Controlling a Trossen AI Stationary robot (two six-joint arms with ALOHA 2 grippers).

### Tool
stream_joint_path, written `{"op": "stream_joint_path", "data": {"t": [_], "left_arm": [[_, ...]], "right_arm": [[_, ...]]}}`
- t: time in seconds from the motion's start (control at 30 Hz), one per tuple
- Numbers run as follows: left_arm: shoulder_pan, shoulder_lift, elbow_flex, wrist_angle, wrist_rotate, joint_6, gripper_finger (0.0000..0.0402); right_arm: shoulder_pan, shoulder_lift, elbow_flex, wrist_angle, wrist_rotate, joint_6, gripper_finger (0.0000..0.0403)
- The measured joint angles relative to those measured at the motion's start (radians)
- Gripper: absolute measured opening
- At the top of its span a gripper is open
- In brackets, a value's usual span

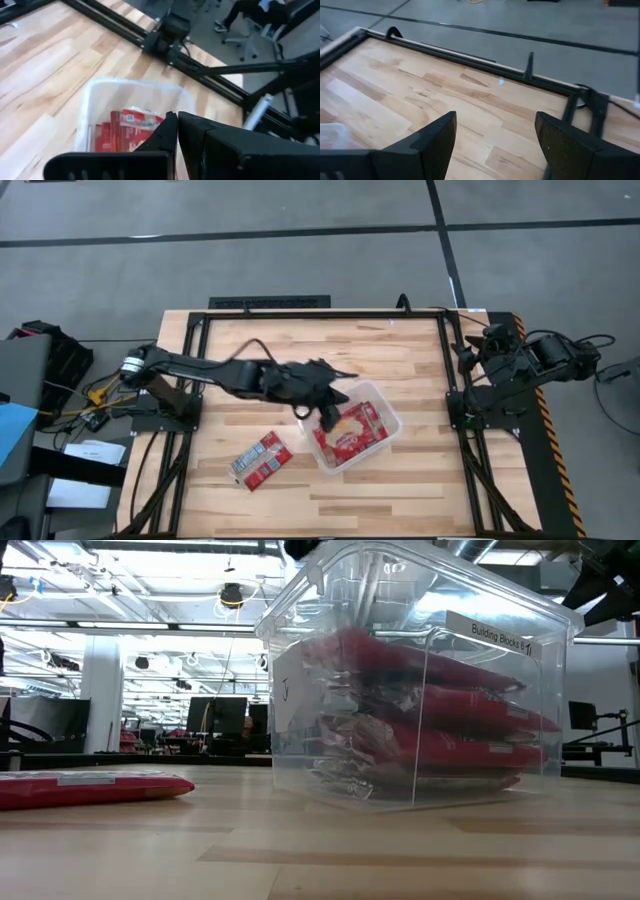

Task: Sort popcorn bags into baskets
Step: Put the red popcorn pack into the transparent container

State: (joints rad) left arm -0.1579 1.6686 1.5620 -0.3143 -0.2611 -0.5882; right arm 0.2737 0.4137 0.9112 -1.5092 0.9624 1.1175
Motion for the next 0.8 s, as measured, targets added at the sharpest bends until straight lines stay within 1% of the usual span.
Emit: {"op": "stream_joint_path", "data": {"t": [0.13,0.17,0.27,0.33,0.47,0.6,0.7,0.77,0.8], "left_arm": [[0.011,-0.128,0.001,-0.172,0.050,0.042,0.0000],[0.010,-0.164,0.002,-0.247,0.052,0.047,0.0000],[-0.016,-0.250,0.002,-0.503,0.054,-0.026,0.0012],[-0.056,-0.279,0.001,-0.654,0.062,-0.088,0.0033],[-0.184,-0.288,0.001,-0.834,0.067,-0.186,0.0103],[-0.302,-0.234,0.001,-0.933,0.066,-0.291,0.0195],[-0.334,-0.173,0.000,-1.062,0.059,-0.437,0.0257],[-0.351,-0.120,0.000,-1.144,0.030,-0.544,0.0288],[-0.363,-0.098,-0.001,-1.156,0.007,-0.569,0.0299]], "right_arm": [[0.000,0.000,0.000,0.034,-0.003,-0.025,0.0295],[0.000,0.000,0.000,0.047,-0.003,-0.039,0.0295],[0.000,0.000,0.000,0.063,-0.005,-0.050,0.0295],[0.000,0.000,0.000,0.066,-0.006,-0.051,0.0295],[0.000,0.000,0.000,0.078,-0.005,-0.053,0.0295],[0.000,0.000,0.000,0.080,-0.002,-0.053,0.0295],[0.000,0.000,0.000,0.082,0.002,-0.053,0.0295],[0.000,0.000,0.000,0.082,0.004,-0.053,0.0295],[0.000,0.000,0.000,0.082,0.005,-0.053,0.0295]]}}
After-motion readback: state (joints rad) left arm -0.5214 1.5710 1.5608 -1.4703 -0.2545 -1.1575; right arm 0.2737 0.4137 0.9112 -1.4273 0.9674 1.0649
